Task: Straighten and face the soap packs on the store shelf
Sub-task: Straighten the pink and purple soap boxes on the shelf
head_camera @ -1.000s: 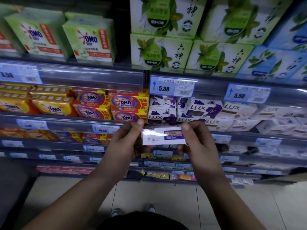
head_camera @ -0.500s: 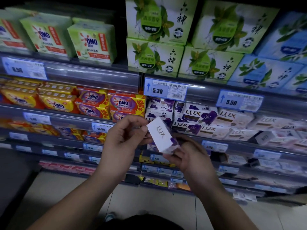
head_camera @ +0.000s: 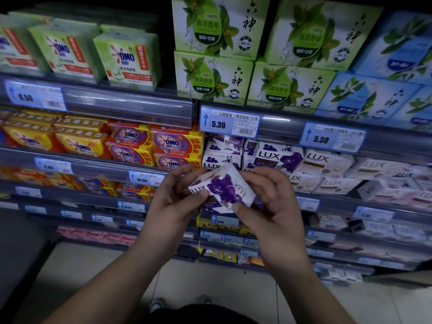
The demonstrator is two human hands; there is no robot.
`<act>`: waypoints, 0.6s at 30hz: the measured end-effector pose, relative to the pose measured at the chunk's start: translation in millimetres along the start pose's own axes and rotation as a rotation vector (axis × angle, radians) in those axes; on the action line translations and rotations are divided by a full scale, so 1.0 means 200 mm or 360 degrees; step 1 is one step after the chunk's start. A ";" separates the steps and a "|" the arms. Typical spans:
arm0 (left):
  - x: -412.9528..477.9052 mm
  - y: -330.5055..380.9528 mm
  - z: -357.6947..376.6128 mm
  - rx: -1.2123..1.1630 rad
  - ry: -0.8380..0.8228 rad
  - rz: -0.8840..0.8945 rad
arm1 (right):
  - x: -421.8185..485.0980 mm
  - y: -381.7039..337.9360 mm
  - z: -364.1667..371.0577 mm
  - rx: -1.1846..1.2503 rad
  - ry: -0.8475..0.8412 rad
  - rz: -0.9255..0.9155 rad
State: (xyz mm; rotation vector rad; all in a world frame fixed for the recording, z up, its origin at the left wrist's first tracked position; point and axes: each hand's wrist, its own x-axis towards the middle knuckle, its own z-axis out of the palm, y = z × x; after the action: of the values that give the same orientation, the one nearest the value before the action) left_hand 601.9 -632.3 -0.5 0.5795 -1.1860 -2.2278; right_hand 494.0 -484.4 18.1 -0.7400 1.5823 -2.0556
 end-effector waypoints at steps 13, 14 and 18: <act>-0.01 0.04 -0.03 0.0603 -0.0305 0.0322 | 0.02 0.06 -0.08 -0.0091 0.0097 -0.0039; 0.00 0.04 -0.03 0.0645 -0.0247 0.0324 | 0.02 0.07 -0.08 -0.0086 0.0120 -0.0023; 0.03 0.01 -0.03 0.0977 0.0032 0.0346 | 0.02 0.10 -0.03 -0.0228 0.0167 0.0007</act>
State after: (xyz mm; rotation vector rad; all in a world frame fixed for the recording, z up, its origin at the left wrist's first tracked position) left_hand 602.3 -641.1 -2.4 0.6608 -1.8374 -1.6582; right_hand 487.3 -487.0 -1.1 -0.6870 1.8034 -2.0234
